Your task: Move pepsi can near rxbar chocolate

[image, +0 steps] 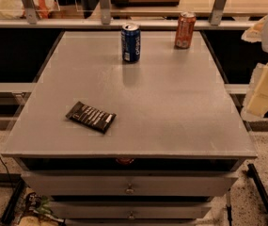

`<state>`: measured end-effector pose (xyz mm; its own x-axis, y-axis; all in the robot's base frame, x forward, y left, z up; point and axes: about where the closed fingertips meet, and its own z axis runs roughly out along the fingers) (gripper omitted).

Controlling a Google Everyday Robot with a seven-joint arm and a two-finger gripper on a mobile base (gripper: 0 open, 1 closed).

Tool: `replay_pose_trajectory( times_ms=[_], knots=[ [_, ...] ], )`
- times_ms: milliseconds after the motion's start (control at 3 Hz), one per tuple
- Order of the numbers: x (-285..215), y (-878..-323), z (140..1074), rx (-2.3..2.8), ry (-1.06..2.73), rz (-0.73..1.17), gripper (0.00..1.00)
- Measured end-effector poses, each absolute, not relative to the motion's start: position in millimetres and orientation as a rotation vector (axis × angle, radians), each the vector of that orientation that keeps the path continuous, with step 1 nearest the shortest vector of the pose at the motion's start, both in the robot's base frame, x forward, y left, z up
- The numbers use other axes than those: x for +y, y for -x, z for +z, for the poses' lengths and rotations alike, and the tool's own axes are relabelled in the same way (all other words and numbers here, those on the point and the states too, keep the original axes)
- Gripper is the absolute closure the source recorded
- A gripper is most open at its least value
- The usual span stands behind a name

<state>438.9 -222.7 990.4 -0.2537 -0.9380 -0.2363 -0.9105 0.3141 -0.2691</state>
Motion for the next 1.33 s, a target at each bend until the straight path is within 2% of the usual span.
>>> replay_pose_trajectory(
  times_ms=[333, 667, 1333],
  knots=[
    [-212.9, -468.8, 978.4, 2.212, 1.617, -0.014, 0.00],
    [-196.0, -516.0, 929.4, 2.203, 1.563, 0.189, 0.00],
    [-192.2, -519.3, 928.2, 2.189, 1.546, 0.212, 0.00]
  ],
)
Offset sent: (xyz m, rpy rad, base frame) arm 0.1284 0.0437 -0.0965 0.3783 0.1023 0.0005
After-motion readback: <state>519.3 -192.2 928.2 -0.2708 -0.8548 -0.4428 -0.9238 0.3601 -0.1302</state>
